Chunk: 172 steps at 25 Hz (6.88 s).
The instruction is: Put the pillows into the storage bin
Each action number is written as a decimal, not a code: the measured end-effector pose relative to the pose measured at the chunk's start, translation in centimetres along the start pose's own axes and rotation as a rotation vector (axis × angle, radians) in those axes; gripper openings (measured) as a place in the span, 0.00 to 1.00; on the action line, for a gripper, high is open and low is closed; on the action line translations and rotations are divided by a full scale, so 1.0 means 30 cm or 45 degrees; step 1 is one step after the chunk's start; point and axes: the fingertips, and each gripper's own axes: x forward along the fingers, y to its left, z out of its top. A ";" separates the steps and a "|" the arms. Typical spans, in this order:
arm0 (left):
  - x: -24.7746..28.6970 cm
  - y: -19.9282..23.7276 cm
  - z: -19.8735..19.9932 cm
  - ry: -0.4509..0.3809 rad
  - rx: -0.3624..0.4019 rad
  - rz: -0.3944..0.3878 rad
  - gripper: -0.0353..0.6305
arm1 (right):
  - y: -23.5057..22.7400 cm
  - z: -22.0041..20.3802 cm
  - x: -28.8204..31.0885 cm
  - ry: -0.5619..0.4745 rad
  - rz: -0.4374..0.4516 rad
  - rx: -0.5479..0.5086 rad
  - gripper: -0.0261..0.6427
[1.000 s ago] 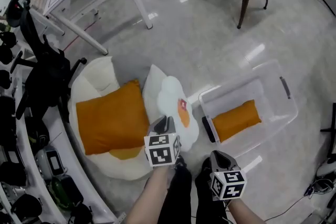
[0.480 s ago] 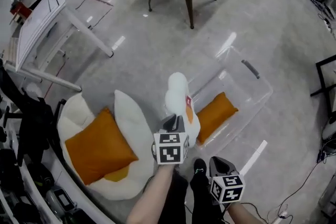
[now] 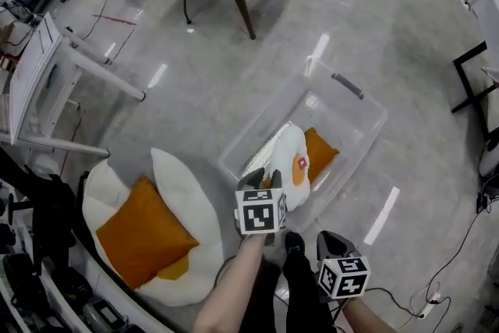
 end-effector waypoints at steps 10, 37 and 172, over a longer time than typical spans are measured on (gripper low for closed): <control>-0.139 0.332 -0.219 -0.009 -0.263 0.236 0.28 | 0.208 0.082 0.157 0.110 0.189 -0.252 0.06; -0.549 1.107 -1.217 -0.141 -1.315 0.767 0.29 | 1.063 -0.437 0.560 0.551 0.671 -1.174 0.06; 0.266 -0.788 0.635 0.081 -0.063 -0.349 0.19 | -0.373 0.203 -0.186 -0.119 -0.317 0.379 0.06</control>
